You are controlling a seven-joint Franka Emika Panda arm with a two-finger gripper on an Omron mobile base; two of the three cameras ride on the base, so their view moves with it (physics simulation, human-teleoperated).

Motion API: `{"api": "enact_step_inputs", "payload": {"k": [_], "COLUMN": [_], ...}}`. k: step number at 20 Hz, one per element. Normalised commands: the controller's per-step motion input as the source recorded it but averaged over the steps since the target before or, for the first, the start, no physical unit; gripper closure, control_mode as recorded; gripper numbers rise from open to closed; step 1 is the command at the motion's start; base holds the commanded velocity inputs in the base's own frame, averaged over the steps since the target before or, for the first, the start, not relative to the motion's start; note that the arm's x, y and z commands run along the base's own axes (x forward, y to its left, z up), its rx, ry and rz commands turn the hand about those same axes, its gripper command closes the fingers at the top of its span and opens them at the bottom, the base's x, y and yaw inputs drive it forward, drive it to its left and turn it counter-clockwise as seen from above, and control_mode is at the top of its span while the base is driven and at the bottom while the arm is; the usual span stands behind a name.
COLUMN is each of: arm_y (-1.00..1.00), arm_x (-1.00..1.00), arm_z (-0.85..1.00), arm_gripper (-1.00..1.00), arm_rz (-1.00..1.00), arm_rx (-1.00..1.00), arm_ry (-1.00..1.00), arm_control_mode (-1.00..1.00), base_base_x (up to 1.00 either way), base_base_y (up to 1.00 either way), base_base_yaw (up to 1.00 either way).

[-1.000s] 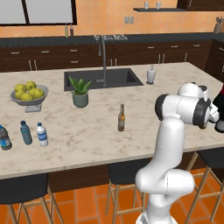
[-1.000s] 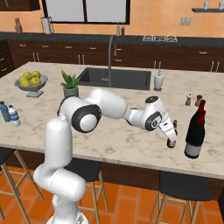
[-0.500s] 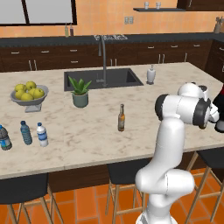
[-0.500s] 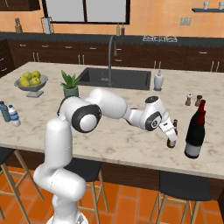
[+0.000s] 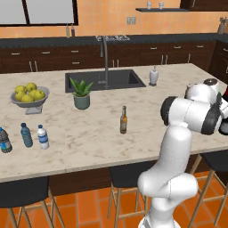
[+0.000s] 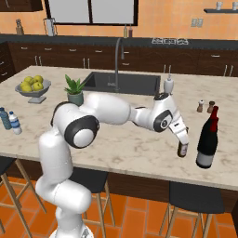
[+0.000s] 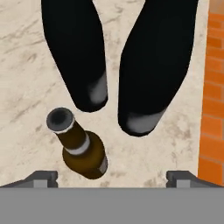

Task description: Move the plastic bottles in the middle to the plastics group, and the glass bottles in the middle to the glass group.

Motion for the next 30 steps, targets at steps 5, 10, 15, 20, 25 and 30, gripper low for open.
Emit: {"api": "enact_step_inputs", "payload": {"k": [5, 10, 15, 20, 25, 30], "arm_y": [0.22, 0.7, 0.91, 0.81, 0.8, 1.0], "arm_x": [-0.43, -0.41, -0.37, -0.05, 0.0, -0.18], "arm_z": [0.37, 0.19, 0.34, 0.29, 0.19, 0.51], "arm_gripper": [-1.0, -1.0, -1.0, -1.0, -1.0, -1.0], "arm_rz": [0.0, 0.11, 0.33, 0.49, 0.64, 0.6], "arm_rx": [0.0, -0.01, -0.02, 0.06, 0.13, -0.07], "arm_ry": [-0.01, 0.07, 0.15, 0.0, 0.04, 0.33], "arm_control_mode": [-1.0, -1.0, -1.0, -1.0, -1.0, -1.0], "base_base_x": [0.0, 0.0, 0.0, 0.0, 0.0, 0.0], "base_base_y": [0.0, 0.0, 0.0, 0.0, 0.0, 0.0], "base_base_yaw": [0.0, 0.0, 0.0, 0.0, 0.0, 0.0]}}
